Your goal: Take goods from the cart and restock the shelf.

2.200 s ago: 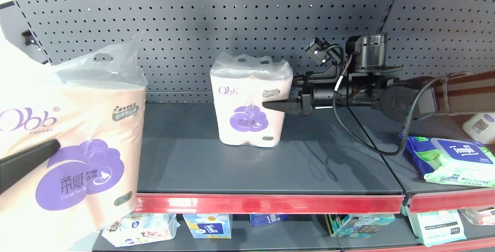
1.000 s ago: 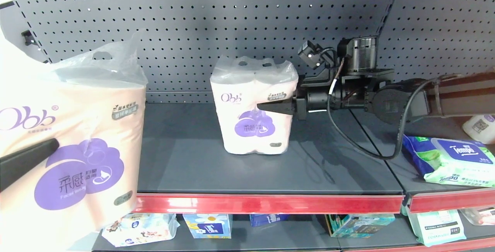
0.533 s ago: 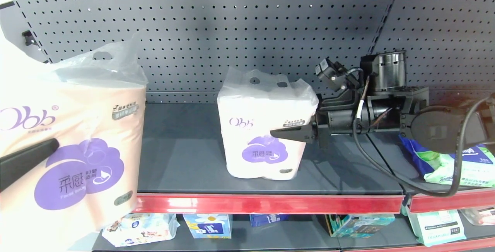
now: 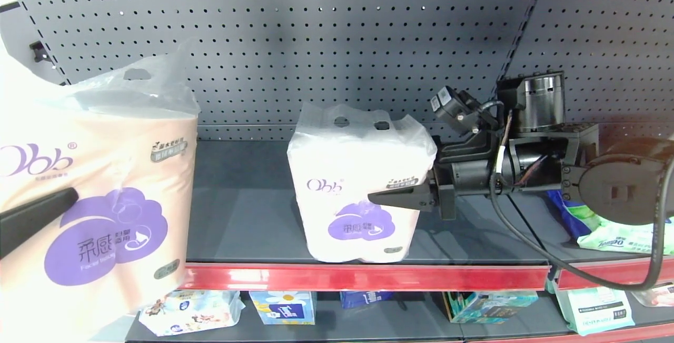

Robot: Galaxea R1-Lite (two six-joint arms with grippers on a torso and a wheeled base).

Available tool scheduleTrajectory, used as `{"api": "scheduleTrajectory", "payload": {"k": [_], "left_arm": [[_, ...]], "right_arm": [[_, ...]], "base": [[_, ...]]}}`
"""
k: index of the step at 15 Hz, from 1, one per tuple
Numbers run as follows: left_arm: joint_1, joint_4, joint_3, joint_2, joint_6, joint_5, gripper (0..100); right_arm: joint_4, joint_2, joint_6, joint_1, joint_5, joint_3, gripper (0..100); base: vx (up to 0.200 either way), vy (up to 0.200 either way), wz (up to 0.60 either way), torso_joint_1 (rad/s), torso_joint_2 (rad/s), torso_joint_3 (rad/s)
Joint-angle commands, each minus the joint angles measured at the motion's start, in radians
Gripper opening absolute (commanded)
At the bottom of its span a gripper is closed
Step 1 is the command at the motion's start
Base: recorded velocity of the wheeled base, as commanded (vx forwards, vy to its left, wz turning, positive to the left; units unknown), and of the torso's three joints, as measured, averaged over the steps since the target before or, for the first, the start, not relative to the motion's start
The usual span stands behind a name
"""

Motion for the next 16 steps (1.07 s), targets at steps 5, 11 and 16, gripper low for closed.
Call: {"api": "scheduleTrajectory", "payload": {"k": [5, 11, 16], "left_arm": [[0.000, -0.001, -0.004, 0.000, -0.001, 0.000, 0], [0.000, -0.001, -0.004, 0.002, -0.001, 0.000, 0], [0.000, -0.001, -0.004, -0.001, -0.001, 0.000, 0]], "right_arm": [[0.002, -0.017, -0.006, 0.009, -0.052, 0.056, 0], [0.003, -0.031, -0.005, 0.015, -0.090, 0.070, 0], [0.000, -0.031, -0.034, 0.023, -0.118, 0.071, 100]], "base": [[0.000, 0.000, 0.00, 0.000, 0.00, 0.000], [0.000, 0.000, 0.00, 0.000, 0.00, 0.000], [0.000, 0.000, 0.00, 0.000, 0.00, 0.000]]}}
